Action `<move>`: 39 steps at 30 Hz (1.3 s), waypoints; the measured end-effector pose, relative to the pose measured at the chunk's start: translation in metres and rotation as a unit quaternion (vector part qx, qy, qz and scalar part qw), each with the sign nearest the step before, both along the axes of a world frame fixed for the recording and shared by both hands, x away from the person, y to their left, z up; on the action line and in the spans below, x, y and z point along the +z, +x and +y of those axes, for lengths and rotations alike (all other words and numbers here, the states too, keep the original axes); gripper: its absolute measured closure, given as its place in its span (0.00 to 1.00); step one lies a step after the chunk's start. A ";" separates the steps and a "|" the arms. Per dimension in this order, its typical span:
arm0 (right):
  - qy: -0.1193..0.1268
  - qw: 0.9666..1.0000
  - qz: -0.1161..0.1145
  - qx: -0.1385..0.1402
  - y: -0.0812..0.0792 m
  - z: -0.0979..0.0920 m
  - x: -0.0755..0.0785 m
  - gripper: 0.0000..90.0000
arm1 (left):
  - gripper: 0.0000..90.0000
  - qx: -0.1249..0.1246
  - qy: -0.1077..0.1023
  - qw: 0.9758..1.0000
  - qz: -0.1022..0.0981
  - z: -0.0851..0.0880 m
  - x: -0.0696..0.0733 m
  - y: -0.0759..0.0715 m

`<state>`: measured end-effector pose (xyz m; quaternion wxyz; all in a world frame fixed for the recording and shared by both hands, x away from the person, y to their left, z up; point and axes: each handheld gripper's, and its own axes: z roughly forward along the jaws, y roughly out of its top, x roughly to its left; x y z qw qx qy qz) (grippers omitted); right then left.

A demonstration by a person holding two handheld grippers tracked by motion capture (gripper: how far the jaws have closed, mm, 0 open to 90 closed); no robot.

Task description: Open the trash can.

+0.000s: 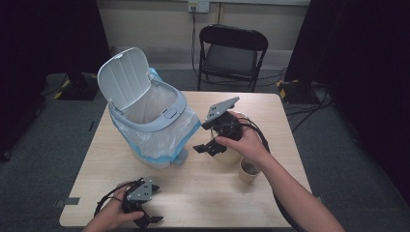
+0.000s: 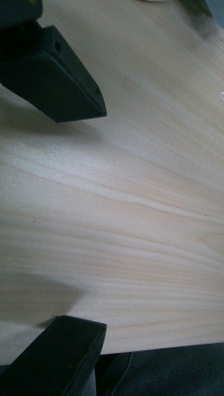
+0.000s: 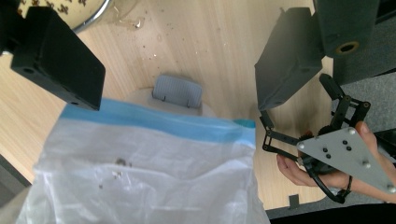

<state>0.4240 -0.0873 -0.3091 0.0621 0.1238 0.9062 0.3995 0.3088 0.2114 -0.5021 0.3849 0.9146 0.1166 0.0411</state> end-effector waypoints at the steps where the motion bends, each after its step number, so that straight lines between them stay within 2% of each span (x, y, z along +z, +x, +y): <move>1: 0.000 1.000 0.004 -0.002 -0.001 -0.002 -0.002 0.17 | 0.00 0.000 0.000 1.000 0.000 0.000 0.000 0.000; 10: -0.003 1.000 0.004 -0.013 -0.005 -0.018 -0.011 0.17 | 0.00 -0.001 0.001 1.000 0.001 0.000 0.000 0.000; 31: 0.001 1.000 0.007 -0.022 -0.012 -0.042 -0.020 0.17 | 0.00 0.003 -0.003 1.000 0.002 0.000 -0.001 -0.001; 39: 0.008 0.999 0.010 -0.032 -0.012 -0.060 -0.023 0.17 | 0.00 0.003 -0.005 1.000 0.002 0.000 -0.001 -0.001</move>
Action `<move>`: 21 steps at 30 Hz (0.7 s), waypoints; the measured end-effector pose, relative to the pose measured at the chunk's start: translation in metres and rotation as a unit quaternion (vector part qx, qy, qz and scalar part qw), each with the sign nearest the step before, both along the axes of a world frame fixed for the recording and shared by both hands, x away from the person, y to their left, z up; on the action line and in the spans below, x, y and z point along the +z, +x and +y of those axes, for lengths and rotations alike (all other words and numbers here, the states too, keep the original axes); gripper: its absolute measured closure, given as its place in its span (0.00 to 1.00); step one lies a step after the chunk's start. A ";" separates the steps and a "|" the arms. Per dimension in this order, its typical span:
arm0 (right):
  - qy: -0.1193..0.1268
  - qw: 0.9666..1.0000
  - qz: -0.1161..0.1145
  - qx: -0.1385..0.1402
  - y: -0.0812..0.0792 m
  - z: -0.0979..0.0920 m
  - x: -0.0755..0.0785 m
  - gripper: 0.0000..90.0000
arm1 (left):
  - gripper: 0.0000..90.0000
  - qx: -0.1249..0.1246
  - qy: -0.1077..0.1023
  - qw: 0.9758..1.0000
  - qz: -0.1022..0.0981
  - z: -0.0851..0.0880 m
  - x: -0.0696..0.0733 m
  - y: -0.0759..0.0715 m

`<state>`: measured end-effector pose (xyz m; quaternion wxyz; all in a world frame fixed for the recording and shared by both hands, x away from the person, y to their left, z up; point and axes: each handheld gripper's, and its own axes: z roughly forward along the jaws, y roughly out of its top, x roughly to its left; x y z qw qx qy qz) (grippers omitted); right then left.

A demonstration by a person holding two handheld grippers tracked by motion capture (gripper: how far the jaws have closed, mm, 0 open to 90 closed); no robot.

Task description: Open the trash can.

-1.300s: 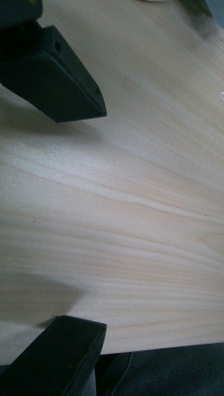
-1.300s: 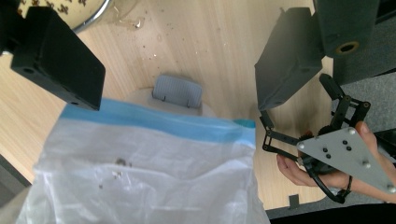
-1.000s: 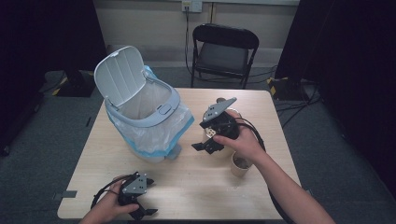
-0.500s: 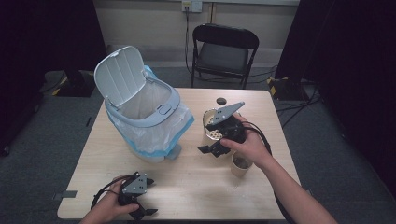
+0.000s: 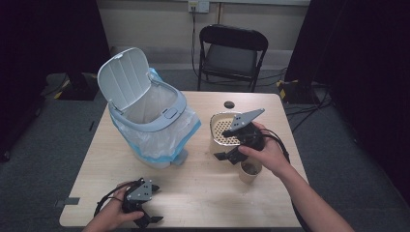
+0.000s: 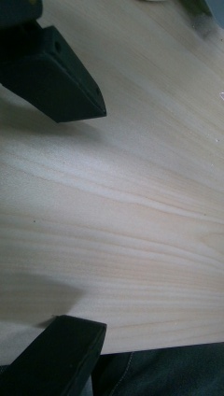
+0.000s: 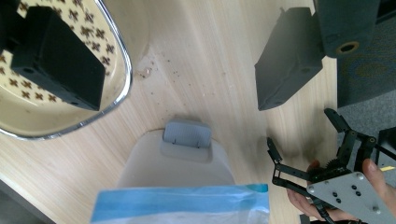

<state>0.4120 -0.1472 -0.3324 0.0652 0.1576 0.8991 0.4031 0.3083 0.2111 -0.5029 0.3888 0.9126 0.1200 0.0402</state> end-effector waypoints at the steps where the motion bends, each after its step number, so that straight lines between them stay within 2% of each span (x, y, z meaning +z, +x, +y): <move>1: -0.004 1.000 -0.004 -0.003 0.000 -0.003 0.000 0.17 | 0.00 0.000 0.000 1.000 0.000 0.000 0.000 0.000; 10: -0.009 1.000 -0.003 -0.019 -0.008 -0.026 -0.008 0.17 | 0.00 0.000 0.001 1.000 -0.001 0.000 0.000 0.000; 14: -0.007 0.999 0.003 -0.031 -0.015 -0.041 -0.016 0.17 | 0.00 0.000 0.001 1.000 0.000 0.000 0.000 0.000; 21: -0.006 0.999 0.007 -0.042 -0.020 -0.054 -0.023 0.17 | 0.00 -0.001 0.002 1.000 -0.001 0.000 0.000 0.000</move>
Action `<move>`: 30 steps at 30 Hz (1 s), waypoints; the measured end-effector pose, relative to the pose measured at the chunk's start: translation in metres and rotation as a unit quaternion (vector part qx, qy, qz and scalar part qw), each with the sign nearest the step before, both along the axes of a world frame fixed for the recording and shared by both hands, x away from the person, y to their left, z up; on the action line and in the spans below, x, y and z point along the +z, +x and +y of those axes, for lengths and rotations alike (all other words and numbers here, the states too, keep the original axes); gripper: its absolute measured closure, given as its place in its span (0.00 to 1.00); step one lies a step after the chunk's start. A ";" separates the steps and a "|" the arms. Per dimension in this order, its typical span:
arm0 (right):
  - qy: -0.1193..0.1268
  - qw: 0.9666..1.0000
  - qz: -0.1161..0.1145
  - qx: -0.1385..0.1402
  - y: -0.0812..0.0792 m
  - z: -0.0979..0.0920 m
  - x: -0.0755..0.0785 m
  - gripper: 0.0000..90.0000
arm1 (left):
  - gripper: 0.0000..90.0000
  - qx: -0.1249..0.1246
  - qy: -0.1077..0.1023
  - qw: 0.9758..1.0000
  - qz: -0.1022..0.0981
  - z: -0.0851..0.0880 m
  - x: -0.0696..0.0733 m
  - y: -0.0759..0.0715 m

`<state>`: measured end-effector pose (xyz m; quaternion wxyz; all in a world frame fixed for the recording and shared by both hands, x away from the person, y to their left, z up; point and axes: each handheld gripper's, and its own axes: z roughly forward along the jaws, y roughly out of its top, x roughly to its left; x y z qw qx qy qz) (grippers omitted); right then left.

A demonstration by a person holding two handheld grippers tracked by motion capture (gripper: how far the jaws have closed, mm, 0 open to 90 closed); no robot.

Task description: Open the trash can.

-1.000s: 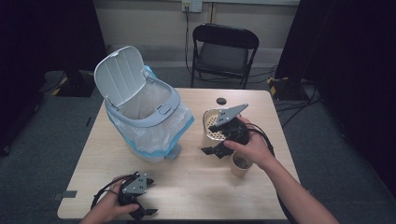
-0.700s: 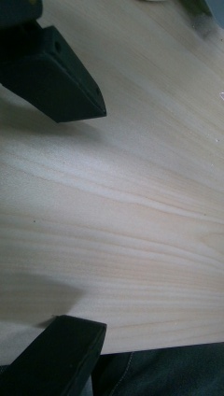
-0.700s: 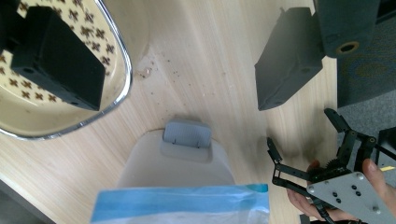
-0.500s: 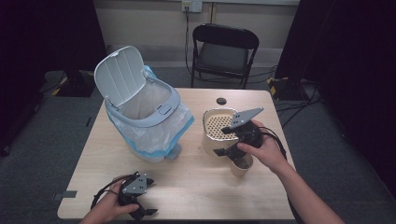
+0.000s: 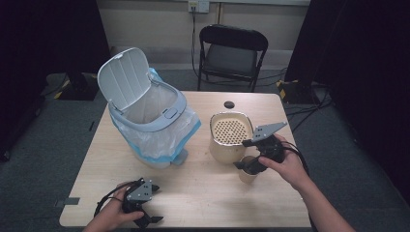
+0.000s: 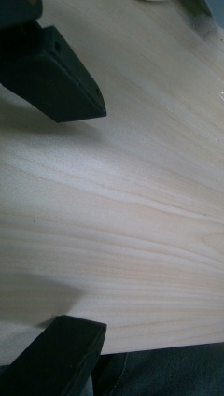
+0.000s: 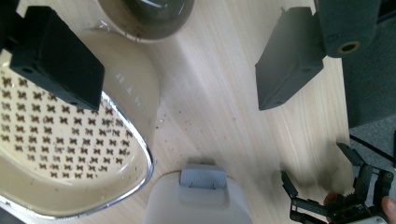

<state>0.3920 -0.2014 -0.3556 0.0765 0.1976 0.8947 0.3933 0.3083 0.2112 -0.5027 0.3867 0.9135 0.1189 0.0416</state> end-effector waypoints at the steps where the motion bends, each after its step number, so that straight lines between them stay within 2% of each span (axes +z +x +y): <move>1: 0.001 1.000 -0.001 -0.001 -0.001 -0.002 -0.001 0.17 | 0.00 0.000 0.000 1.000 0.000 0.000 0.000 0.000; 17: 0.000 1.000 0.009 -0.027 -0.011 -0.034 -0.025 0.17 | 0.00 0.000 0.000 1.000 0.000 0.000 0.000 0.000; 20: -0.008 0.999 0.009 -0.037 -0.014 -0.043 -0.031 0.17 | 0.00 0.001 0.000 1.000 0.000 0.000 0.000 0.000; 30: -0.002 0.999 0.014 -0.052 -0.019 -0.063 -0.043 0.16 | 0.00 -0.001 0.001 1.000 0.000 0.000 0.000 0.000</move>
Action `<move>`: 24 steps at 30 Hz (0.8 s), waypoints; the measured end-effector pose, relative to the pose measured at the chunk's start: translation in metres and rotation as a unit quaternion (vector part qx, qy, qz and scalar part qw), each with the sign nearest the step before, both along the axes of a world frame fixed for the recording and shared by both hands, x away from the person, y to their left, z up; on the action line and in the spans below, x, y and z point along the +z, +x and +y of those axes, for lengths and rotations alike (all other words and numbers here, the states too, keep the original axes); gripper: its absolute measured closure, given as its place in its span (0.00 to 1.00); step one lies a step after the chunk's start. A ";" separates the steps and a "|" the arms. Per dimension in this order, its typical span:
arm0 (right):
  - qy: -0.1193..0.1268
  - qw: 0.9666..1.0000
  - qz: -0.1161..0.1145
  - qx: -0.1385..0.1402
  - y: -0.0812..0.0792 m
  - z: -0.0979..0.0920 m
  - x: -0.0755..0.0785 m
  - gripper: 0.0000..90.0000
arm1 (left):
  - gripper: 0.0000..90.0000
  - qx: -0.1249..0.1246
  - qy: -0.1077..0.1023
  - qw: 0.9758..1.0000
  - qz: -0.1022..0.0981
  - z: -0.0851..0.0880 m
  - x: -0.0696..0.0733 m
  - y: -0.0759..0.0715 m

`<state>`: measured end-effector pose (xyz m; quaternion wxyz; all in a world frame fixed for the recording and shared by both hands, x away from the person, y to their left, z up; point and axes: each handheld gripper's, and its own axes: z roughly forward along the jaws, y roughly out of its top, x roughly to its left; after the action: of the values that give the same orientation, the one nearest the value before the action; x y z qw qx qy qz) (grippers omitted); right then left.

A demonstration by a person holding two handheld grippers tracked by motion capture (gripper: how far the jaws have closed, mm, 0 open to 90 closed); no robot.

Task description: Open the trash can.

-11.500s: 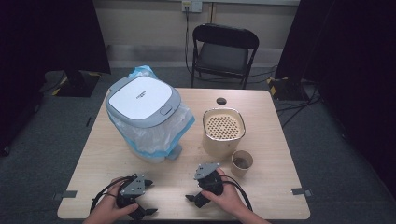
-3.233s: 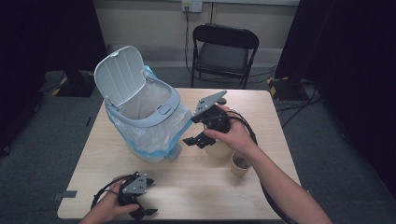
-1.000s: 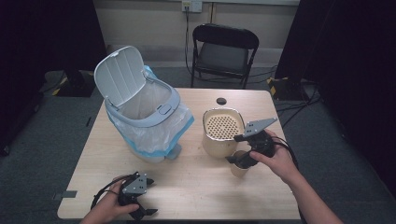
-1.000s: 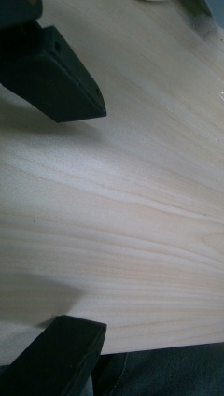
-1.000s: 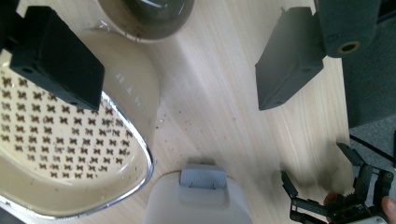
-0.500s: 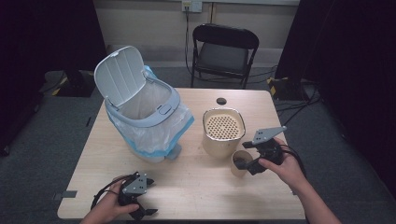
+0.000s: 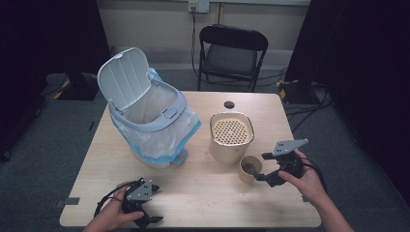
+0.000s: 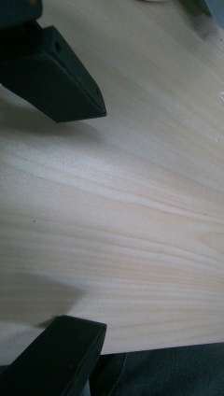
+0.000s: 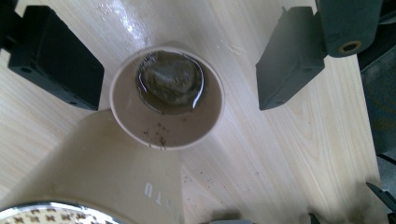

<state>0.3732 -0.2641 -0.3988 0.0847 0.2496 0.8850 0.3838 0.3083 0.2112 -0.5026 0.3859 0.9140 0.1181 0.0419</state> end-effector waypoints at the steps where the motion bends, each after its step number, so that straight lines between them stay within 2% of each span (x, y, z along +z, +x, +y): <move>1: 0.000 1.000 0.000 -0.002 0.000 -0.002 -0.001 0.16 | 0.00 0.001 -0.001 1.000 0.001 0.000 0.000 0.000; 6: 0.001 1.000 0.003 -0.014 -0.002 -0.012 -0.008 0.16 | 0.00 0.001 -0.001 1.000 0.001 0.000 0.000 0.000; 12: 0.001 1.000 0.004 -0.016 -0.005 -0.015 -0.017 0.16 | 0.00 0.000 0.000 1.000 0.000 0.000 0.000 0.000; 18: 0.008 1.000 0.008 -0.020 -0.007 -0.019 -0.033 0.16 | 0.00 0.000 0.000 1.000 0.000 0.000 0.000 0.000; 24: 0.010 1.000 0.009 -0.024 -0.008 -0.020 -0.041 0.16 | 0.00 0.001 -0.001 1.000 0.001 0.000 0.000 0.000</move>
<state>0.3655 -0.2845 -0.4399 0.0838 0.2754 0.8756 0.3878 0.3082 0.2110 -0.5027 0.3868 0.9134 0.1194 0.0416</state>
